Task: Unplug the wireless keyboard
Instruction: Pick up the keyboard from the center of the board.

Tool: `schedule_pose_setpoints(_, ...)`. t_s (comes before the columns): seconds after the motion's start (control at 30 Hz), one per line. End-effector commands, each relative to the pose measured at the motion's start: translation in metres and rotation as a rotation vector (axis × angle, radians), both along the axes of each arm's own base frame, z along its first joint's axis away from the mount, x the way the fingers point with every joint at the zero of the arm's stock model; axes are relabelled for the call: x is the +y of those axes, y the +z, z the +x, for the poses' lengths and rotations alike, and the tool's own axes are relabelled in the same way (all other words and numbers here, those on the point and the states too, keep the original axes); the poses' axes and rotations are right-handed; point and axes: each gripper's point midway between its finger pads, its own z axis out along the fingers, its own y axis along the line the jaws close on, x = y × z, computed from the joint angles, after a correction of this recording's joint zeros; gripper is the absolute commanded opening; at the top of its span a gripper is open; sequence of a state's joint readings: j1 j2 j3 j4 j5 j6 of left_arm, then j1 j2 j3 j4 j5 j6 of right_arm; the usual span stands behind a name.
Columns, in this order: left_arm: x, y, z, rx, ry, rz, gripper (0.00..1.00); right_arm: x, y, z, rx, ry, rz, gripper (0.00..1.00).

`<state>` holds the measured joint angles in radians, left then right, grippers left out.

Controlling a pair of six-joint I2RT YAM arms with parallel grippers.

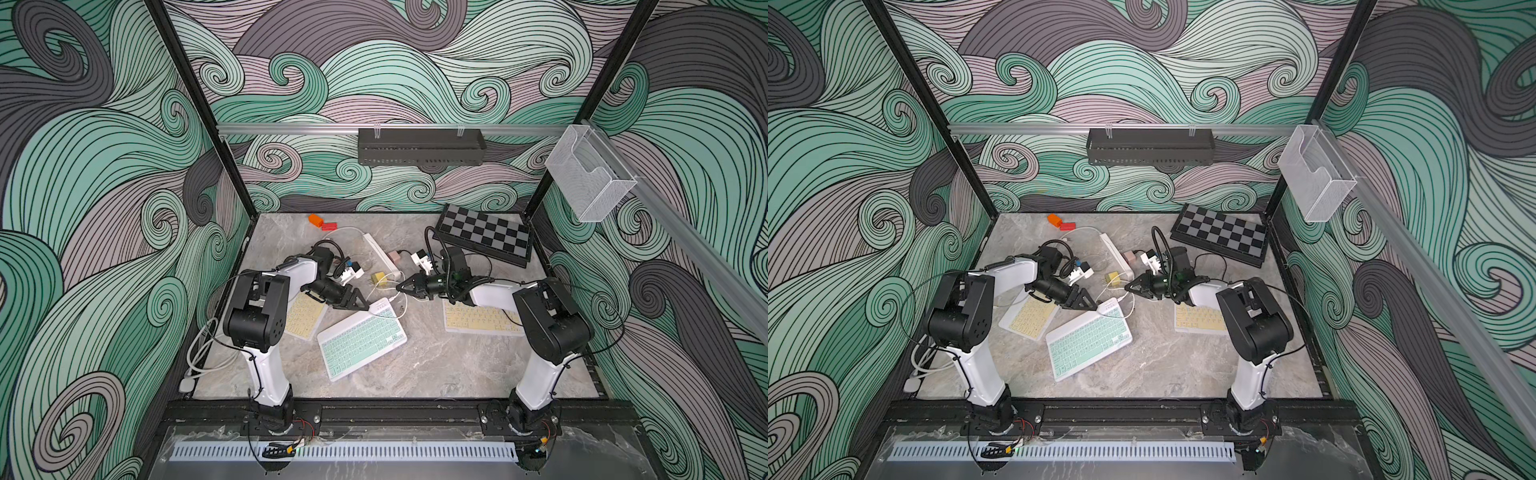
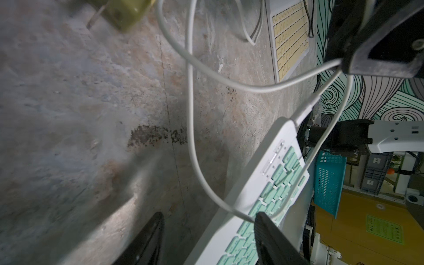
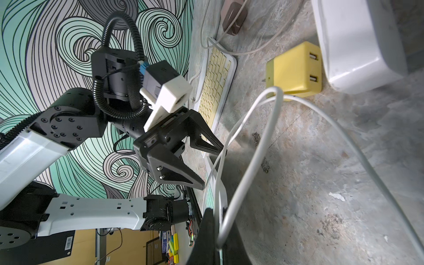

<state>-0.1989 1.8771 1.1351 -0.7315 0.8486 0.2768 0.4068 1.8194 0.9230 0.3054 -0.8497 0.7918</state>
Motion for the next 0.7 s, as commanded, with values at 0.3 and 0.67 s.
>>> schedule_pose_setpoints(0.3,-0.011,0.021,-0.027,0.076,-0.061,-0.119,0.43,0.002,0.017,0.017,-0.033,-0.009,0.046,0.08)
schedule_pose_setpoints(0.67,-0.036,0.038,-0.04,0.116,-0.125,-0.206,0.49,-0.001,0.01,0.028,-0.019,-0.042,0.04,0.08)
